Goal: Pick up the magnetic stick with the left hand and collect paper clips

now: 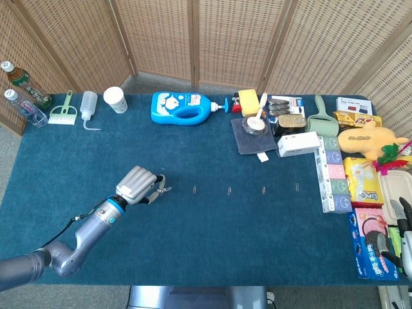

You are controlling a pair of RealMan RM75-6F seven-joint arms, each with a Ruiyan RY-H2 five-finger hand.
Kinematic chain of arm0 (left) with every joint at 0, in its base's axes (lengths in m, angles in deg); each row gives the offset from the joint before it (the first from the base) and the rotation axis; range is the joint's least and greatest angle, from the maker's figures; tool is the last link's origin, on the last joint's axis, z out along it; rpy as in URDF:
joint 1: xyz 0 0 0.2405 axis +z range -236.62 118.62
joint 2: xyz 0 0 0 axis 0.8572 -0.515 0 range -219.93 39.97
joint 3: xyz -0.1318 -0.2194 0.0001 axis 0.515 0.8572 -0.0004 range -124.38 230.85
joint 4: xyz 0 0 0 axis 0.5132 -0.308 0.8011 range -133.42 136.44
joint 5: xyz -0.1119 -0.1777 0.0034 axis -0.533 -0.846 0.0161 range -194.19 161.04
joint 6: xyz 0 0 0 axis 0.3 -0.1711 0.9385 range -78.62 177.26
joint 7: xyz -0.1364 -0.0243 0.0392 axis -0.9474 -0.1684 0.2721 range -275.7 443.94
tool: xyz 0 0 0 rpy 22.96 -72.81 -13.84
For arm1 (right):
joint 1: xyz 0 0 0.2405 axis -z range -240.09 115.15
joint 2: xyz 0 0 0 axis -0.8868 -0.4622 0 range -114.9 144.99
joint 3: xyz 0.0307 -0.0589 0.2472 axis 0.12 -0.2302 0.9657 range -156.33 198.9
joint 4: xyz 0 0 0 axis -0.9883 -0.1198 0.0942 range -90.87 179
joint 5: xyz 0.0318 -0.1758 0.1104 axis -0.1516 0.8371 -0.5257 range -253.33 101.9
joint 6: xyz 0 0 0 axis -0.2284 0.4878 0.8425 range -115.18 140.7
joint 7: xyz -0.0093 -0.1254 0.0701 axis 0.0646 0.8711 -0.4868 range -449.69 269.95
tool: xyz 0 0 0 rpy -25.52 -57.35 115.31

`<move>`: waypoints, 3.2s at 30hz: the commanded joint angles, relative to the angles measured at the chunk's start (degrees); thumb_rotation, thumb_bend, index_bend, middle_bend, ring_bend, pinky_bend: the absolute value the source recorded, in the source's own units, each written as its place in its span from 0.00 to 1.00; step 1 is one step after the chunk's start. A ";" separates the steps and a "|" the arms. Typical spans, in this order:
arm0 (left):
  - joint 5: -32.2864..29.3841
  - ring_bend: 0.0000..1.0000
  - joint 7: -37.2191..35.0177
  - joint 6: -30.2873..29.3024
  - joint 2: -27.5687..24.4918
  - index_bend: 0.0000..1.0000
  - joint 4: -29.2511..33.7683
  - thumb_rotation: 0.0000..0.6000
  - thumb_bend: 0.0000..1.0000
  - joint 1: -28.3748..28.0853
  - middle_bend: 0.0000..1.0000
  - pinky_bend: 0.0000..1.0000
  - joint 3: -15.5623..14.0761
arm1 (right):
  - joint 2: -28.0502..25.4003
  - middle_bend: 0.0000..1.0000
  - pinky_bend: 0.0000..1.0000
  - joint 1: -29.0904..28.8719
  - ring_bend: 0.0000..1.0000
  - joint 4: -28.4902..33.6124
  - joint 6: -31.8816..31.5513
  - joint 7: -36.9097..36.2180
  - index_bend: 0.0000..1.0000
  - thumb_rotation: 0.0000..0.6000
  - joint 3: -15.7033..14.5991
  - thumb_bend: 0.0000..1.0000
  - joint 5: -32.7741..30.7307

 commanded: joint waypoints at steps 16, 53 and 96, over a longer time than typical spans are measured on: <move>-3.04 1.00 0.74 4.87 6.48 0.62 -4.46 1.00 0.36 -6.66 1.00 1.00 3.16 | 0.28 0.02 0.07 0.88 0.00 0.89 -1.28 1.14 0.00 1.00 -0.08 0.50 0.22; -6.10 1.00 -1.29 2.28 4.64 0.62 -8.59 1.00 0.36 -7.38 1.00 1.00 4.51 | 0.78 0.02 0.07 0.60 0.00 -0.05 0.64 0.52 0.00 1.00 0.52 0.50 -1.07; -5.89 0.39 -7.34 1.60 -2.63 0.09 -10.84 1.00 0.34 -3.73 0.39 0.66 2.12 | 0.75 0.02 0.07 -1.27 0.00 1.58 1.97 4.02 0.00 1.00 0.98 0.50 -0.71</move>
